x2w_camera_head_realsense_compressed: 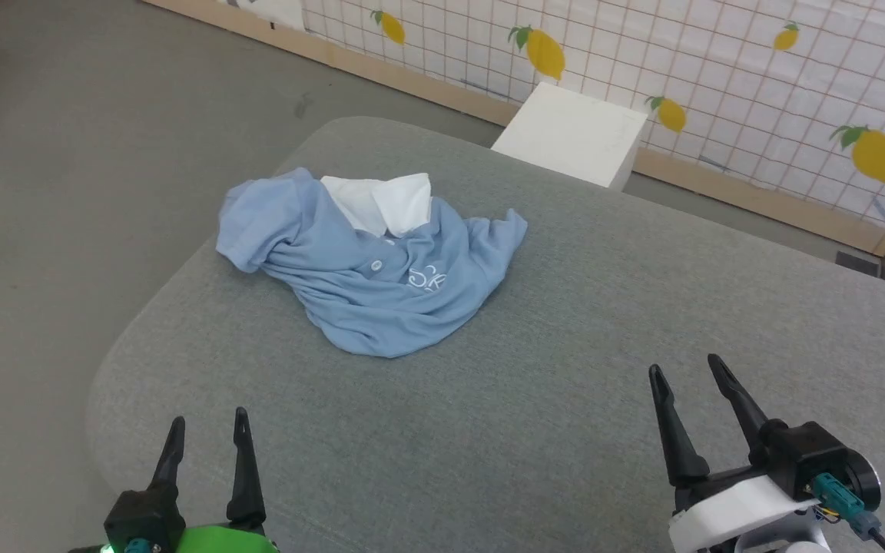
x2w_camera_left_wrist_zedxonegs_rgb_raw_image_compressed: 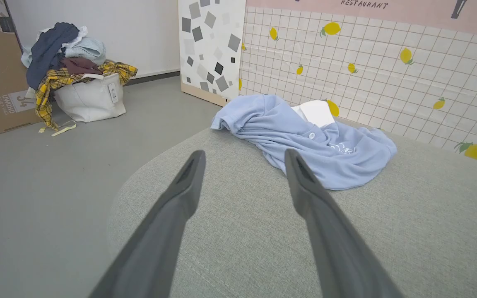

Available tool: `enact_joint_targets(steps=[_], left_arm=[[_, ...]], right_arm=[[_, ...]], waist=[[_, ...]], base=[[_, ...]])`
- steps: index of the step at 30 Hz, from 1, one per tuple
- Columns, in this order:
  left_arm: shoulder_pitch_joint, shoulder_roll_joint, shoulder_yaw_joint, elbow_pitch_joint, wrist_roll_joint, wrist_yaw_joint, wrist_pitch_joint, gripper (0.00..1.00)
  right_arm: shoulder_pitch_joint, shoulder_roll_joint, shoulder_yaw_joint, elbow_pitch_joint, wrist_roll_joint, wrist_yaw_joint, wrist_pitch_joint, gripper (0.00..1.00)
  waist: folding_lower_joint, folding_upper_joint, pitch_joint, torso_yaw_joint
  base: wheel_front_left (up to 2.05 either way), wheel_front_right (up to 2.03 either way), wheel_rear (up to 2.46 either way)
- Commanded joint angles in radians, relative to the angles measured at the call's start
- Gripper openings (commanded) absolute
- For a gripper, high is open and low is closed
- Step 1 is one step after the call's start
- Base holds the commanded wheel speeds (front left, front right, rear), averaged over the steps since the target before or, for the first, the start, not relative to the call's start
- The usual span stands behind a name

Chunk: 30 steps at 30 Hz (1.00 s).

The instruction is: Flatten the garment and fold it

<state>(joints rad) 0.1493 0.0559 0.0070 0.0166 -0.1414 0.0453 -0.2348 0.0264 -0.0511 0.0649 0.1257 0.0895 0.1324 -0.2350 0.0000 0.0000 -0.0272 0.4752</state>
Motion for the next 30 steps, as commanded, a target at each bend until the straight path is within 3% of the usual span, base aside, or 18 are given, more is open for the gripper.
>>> enact_joint_targets(steps=[1, 24, 30], left_arm=[[0.019, -0.005, 0.0, 0.0, -0.004, 0.006, -0.012, 1.0], [0.022, -0.006, -0.009, 0.003, -0.017, 0.013, -0.027, 1.0], [-0.03, -0.003, -0.017, 0.009, -0.023, -0.003, -0.027, 1.0]], right_arm=[[-0.001, 0.001, 0.003, 0.006, 0.012, -0.002, -0.012, 1.0], [-0.003, 0.001, 0.005, 0.018, 0.011, -0.002, -0.027, 1.0], [-0.007, 0.001, -0.001, 0.009, 0.005, -0.002, -0.027, 1.0]], waist=[[0.0, 0.0, 0.0, 0.01], [0.0, 0.0, 0.005, 0.023], [0.0, 0.0, 0.023, 0.023]], base=[[0.0, 0.0, 0.0], [0.0, 0.0, 0.0], [0.0, 0.0, 0.0]])
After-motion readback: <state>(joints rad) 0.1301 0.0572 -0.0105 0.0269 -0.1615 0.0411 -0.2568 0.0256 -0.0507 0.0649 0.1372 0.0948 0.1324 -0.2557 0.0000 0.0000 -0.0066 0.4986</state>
